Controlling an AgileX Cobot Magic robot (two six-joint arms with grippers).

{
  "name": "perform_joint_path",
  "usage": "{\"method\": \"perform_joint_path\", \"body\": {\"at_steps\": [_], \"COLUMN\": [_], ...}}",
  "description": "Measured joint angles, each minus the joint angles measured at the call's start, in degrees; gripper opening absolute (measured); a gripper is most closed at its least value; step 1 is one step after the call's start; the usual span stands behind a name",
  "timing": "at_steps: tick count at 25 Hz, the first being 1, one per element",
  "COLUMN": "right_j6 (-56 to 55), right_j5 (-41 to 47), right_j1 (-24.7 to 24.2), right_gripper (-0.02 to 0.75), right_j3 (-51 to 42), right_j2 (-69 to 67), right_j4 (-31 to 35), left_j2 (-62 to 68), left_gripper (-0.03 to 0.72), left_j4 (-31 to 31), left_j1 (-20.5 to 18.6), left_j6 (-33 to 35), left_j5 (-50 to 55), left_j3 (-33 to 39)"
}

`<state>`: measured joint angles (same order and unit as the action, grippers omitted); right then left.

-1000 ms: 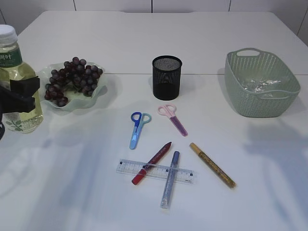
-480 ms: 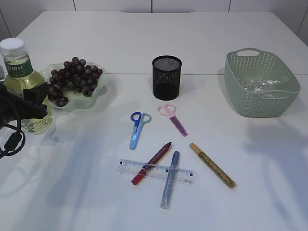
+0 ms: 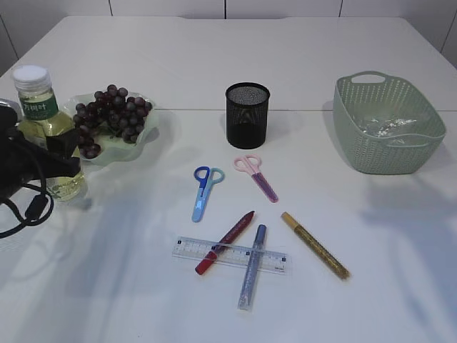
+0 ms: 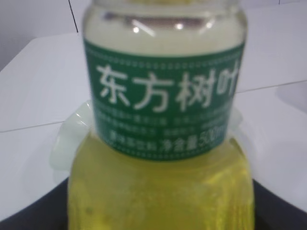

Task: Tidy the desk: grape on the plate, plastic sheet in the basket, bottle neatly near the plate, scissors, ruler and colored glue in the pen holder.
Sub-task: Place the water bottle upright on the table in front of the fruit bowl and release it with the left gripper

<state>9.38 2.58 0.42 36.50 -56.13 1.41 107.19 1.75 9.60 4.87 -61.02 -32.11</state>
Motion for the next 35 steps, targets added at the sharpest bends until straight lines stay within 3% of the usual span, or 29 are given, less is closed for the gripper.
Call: {"method": "perform_joint_path", "body": {"at_steps": [15,35], "right_j6": [0.0,0.0], "right_j5": [-2.9,-3.0], "right_j1": [0.0,0.0], "right_gripper": [0.563,0.563], "right_j3": [0.0,0.0], "right_j2": [-0.6,-1.0], "right_j4": [-1.0,-1.4], "left_j2": [9.6,10.8], "left_gripper": [0.454,0.502], "left_j4": [0.1,2.4], "left_j1": [0.0,0.0], "left_j6": [0.0,-1.3], "left_j5": [-1.2,-4.1], "left_j3": [-6.5,-5.7]}}
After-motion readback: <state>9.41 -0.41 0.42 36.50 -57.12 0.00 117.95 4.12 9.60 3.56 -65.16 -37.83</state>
